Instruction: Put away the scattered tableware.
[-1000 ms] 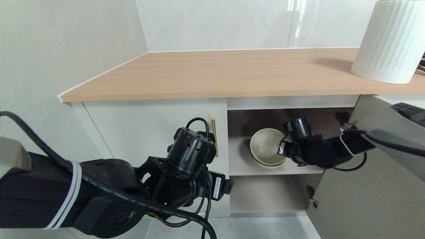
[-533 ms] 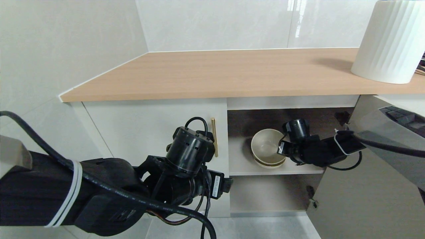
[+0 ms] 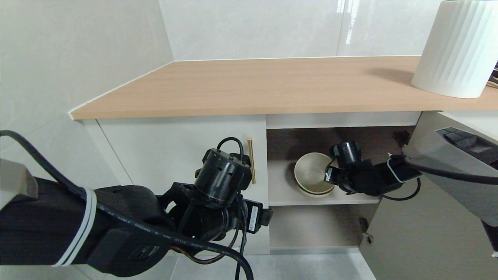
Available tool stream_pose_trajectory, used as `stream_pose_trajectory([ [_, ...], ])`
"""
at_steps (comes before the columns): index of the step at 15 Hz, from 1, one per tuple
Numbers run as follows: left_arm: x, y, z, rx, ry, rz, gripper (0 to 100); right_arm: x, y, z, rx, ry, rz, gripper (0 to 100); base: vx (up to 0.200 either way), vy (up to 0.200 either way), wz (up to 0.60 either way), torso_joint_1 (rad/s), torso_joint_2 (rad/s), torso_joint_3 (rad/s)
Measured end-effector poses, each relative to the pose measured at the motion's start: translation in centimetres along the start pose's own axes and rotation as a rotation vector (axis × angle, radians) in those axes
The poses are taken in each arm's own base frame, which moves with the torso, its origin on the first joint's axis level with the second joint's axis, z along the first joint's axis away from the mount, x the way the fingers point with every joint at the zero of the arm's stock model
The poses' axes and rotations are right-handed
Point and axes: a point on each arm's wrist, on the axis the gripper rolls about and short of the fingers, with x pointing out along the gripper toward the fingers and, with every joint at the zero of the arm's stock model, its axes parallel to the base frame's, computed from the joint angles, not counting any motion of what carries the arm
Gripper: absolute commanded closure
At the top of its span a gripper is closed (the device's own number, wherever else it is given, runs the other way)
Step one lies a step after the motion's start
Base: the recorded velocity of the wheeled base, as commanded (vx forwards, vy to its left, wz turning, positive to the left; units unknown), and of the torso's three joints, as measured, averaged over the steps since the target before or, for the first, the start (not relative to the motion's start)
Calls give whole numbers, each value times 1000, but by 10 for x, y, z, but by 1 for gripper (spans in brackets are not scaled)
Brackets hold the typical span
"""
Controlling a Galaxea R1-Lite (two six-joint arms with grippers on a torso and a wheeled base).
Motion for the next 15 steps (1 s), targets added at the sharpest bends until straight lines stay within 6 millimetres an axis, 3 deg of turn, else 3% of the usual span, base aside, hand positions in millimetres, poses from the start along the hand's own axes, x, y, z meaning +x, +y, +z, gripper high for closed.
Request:
stream_pose_trajectory([
  [10,1,2,1,-6,-3,6,0,-3,2,-2,-5,19,6,0,0,0,0,0,0,0],
  [13,0,4,4,-36,-16,4,0,-20,6,-2,7,90,34,0,0,0,0,0,0,0],
  [15,-6,7,6,-43,-31,3,0,-45,8,3,17,170,106,0,0,0,0,0,0,0],
])
